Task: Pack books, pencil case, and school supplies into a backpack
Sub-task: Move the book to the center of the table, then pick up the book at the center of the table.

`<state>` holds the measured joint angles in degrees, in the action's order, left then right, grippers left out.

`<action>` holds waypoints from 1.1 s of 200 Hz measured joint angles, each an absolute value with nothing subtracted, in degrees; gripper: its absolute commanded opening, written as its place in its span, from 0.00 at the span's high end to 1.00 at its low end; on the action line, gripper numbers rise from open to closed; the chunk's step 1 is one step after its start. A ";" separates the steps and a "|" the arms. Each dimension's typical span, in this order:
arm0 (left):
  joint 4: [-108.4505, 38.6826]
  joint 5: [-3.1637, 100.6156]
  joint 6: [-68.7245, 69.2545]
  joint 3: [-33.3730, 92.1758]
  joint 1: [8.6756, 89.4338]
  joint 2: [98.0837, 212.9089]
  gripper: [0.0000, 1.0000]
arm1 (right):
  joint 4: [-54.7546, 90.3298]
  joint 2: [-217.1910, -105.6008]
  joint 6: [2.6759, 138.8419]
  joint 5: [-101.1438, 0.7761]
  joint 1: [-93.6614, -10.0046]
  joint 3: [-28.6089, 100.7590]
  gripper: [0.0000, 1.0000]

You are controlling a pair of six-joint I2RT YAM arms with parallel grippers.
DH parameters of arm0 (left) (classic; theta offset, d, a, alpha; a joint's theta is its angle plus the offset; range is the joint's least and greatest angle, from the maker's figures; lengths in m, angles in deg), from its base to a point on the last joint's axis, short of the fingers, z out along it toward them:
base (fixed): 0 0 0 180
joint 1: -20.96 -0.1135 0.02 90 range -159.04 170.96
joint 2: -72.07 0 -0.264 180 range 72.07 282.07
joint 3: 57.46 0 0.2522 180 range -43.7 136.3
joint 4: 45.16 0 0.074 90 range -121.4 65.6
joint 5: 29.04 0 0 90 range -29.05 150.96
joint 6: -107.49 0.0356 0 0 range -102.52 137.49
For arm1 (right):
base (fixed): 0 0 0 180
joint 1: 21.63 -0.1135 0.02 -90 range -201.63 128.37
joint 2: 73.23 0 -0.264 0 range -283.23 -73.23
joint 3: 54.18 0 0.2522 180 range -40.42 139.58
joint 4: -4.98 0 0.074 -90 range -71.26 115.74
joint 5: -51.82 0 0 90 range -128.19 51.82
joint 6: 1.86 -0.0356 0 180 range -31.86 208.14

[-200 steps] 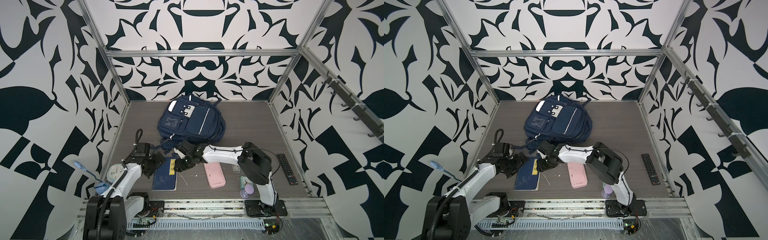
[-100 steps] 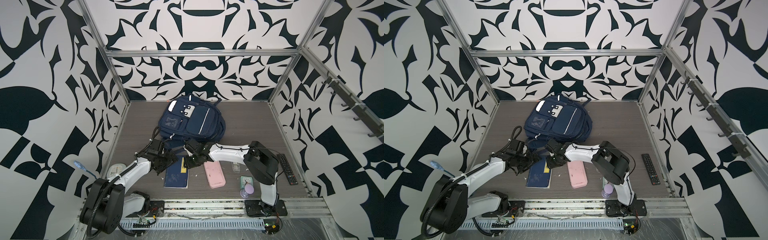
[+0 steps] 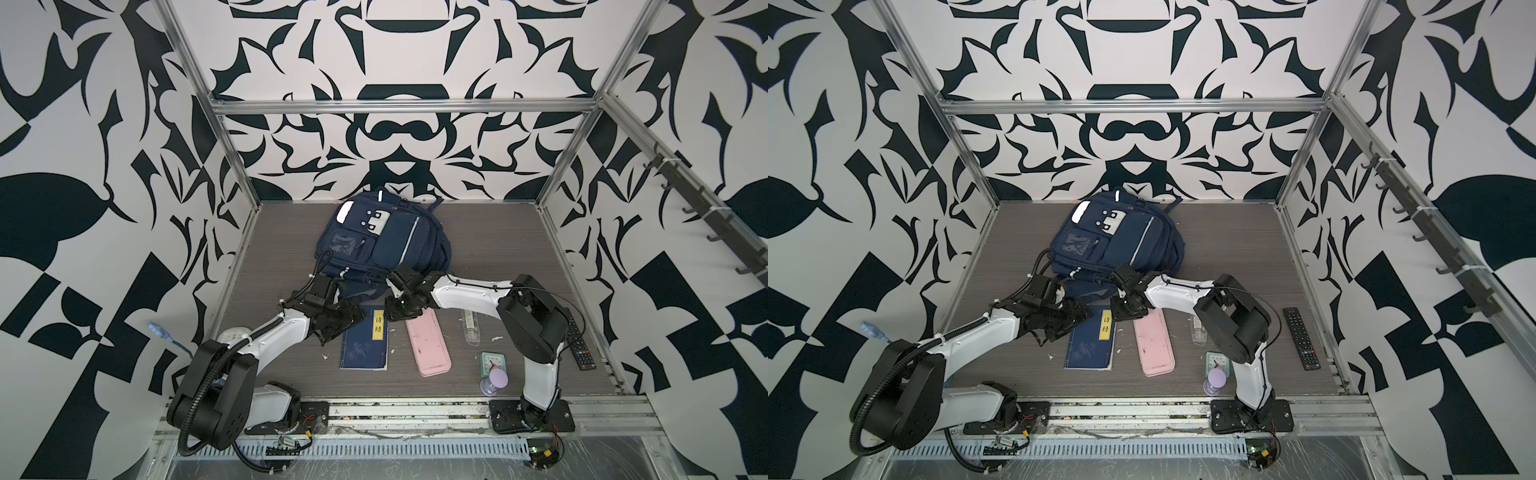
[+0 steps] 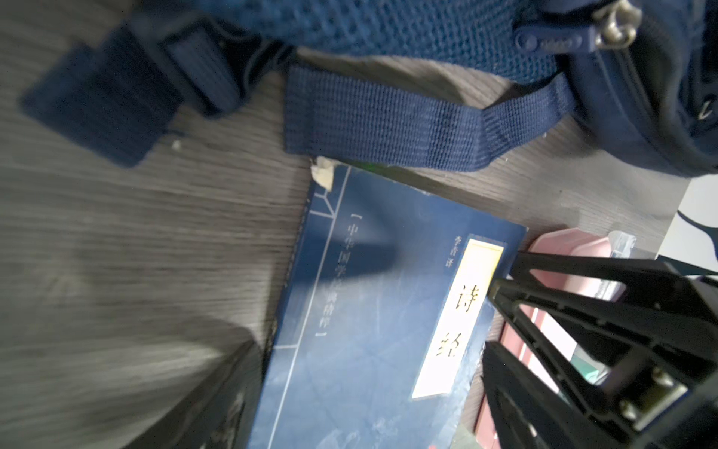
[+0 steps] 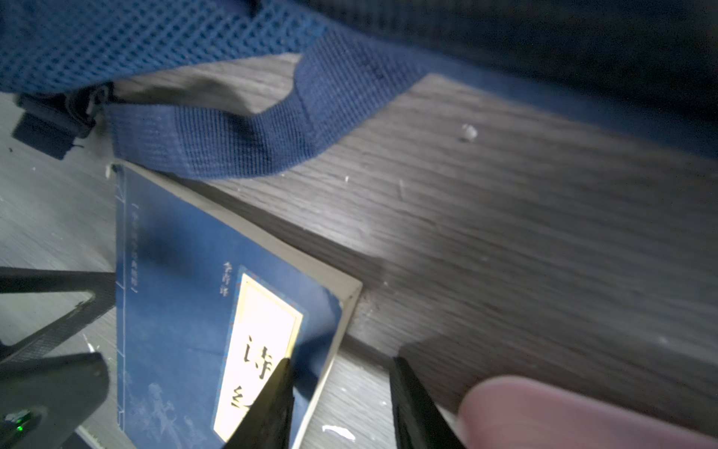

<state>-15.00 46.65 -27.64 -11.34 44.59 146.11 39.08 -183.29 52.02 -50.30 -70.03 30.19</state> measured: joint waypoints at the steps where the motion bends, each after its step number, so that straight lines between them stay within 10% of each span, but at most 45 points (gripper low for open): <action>1: -14.85 46.72 -27.59 -11.34 44.62 146.04 0.09 | 39.12 -183.20 52.05 -50.30 -70.03 30.13 0.55; 220: -11.41 49.43 -22.52 -12.02 44.70 145.28 0.26 | 39.03 -180.69 50.39 -51.29 -74.60 25.95 0.75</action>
<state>-11.41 49.43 -22.52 -12.02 44.70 145.28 39.03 -180.69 50.39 -51.29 -74.60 25.95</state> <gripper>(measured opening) 0.750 0.269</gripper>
